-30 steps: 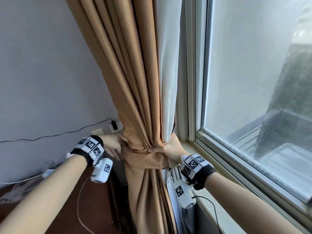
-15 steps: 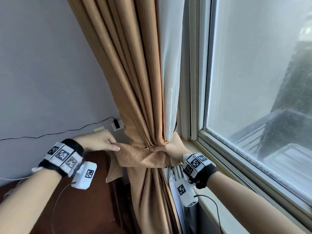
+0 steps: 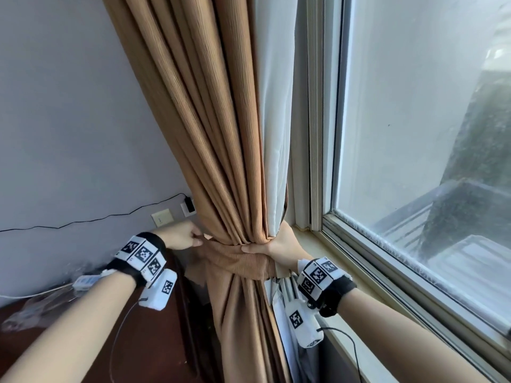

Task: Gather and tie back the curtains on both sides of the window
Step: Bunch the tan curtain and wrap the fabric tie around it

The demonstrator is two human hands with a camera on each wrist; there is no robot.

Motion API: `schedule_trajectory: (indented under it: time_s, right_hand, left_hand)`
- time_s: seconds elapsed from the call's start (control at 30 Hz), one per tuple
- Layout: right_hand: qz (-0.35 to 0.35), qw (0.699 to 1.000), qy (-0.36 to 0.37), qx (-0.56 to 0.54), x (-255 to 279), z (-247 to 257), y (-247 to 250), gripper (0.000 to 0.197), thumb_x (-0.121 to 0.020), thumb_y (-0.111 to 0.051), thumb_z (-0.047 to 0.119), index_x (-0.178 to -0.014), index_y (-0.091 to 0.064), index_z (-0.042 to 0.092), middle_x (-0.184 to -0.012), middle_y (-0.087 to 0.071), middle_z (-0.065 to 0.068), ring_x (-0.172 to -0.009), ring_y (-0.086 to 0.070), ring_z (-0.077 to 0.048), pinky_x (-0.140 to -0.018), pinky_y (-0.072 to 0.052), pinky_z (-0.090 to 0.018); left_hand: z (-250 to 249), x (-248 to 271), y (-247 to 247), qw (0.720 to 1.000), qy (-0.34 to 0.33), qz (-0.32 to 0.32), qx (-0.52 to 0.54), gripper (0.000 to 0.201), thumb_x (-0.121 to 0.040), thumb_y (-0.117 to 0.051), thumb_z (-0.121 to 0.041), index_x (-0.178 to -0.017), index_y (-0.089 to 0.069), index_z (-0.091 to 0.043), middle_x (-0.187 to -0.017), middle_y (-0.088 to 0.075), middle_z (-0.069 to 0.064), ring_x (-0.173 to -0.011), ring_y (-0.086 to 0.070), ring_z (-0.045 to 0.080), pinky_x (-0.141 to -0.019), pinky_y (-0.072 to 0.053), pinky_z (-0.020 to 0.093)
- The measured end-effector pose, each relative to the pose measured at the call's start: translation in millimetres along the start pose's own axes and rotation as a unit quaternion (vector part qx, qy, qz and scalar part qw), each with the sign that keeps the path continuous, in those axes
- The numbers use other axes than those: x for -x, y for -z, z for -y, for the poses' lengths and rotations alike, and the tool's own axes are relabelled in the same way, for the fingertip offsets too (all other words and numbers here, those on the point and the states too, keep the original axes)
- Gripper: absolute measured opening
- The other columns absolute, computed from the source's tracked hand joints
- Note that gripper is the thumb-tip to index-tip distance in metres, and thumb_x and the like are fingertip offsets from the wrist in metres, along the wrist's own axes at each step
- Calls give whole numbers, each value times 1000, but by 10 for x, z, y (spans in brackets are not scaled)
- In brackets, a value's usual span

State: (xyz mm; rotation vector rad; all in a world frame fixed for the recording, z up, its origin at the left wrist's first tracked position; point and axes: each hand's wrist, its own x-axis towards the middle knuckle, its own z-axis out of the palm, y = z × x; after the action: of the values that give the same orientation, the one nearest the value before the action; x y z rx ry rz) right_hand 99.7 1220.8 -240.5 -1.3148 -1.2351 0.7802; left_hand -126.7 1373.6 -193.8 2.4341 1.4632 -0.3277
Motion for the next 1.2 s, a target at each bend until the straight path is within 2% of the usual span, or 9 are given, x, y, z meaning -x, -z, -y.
schedule_trajectory:
  time_s: [0.1,0.2,0.37,0.57,0.77,0.93,1.03,1.1,1.2]
  right_hand:
    - [-24,1000,10,2,16,-13,-50,74,-52,-95,29,-112,-54,42,-115,-65,15,-111,-60,-5,-100,-48,-33]
    - [-39,999,12,-6,2,-4,-89,69,-52,-95,24,-103,-54,46,-111,-65,16,-110,-60,-6,-99,-47,-31]
    - [-4,1000,-13,-11,-39,11,-54,68,-54,-95,23,-107,-57,41,-113,-67,13,-111,-60,-6,-100,-47,-30]
    - [54,997,-48,7,-26,65,25,73,-55,-94,18,-113,-54,37,-119,-65,11,-115,-58,-7,-105,-44,-33]
    - [128,989,-49,55,-36,123,94,90,-58,-94,27,-133,-45,30,-127,-59,14,-119,-53,-5,-109,-39,-31]
    - [84,960,-44,263,-79,118,128,130,-38,-81,72,-148,-21,36,-133,-32,13,-121,-21,-9,-113,-9,-42]
    - [112,943,-54,309,-147,108,140,143,-34,-78,78,-152,-11,34,-145,-21,11,-134,-8,-8,-117,5,-45]
    - [155,925,-73,338,-174,112,142,143,-31,-69,89,-152,-19,30,-151,-28,5,-142,-13,-14,-117,10,-44]
    - [189,915,-101,342,-187,117,128,138,-26,-59,97,-139,-47,19,-137,-56,-3,-131,-38,-16,-113,-3,-35]
  left_hand:
    - [2,56,62,1000,-20,-17,12,30,-92,-61,-32,-117,-66,-15,-114,-66,2,-108,-61,20,-92,-48,27]
    - [-145,133,-3,976,-61,-166,127,14,-92,-56,-5,-101,-67,-5,-103,-67,5,-97,-59,17,-76,-42,22]
    - [-447,149,-137,938,-27,-243,245,20,-94,-48,0,-109,-60,6,-114,-62,28,-106,-58,32,-82,-39,29]
    - [-873,245,-187,912,7,-109,396,52,-100,-45,-13,-146,-26,1,-152,-31,14,-137,-34,27,-102,-33,29]
    - [-869,231,-178,826,-1,53,561,20,-102,-35,-10,-106,-55,-7,-125,-55,14,-88,-57,16,-72,-49,23]
    - [-915,385,-128,840,3,82,537,21,-102,-36,-6,-109,-56,-7,-137,-49,16,-100,-60,20,-67,-47,10]
    - [-881,416,-69,833,-20,109,543,25,-104,-32,-13,-100,-57,-15,-111,-62,4,-92,-62,9,-71,-52,15]
    - [-846,433,-31,847,-14,111,520,23,-104,-34,-13,-104,-57,-16,-119,-60,7,-105,-58,15,-93,-48,25]
    - [-839,489,-41,849,-13,112,516,23,-102,-37,-9,-102,-59,-13,-113,-64,11,-104,-59,20,-94,-48,30]
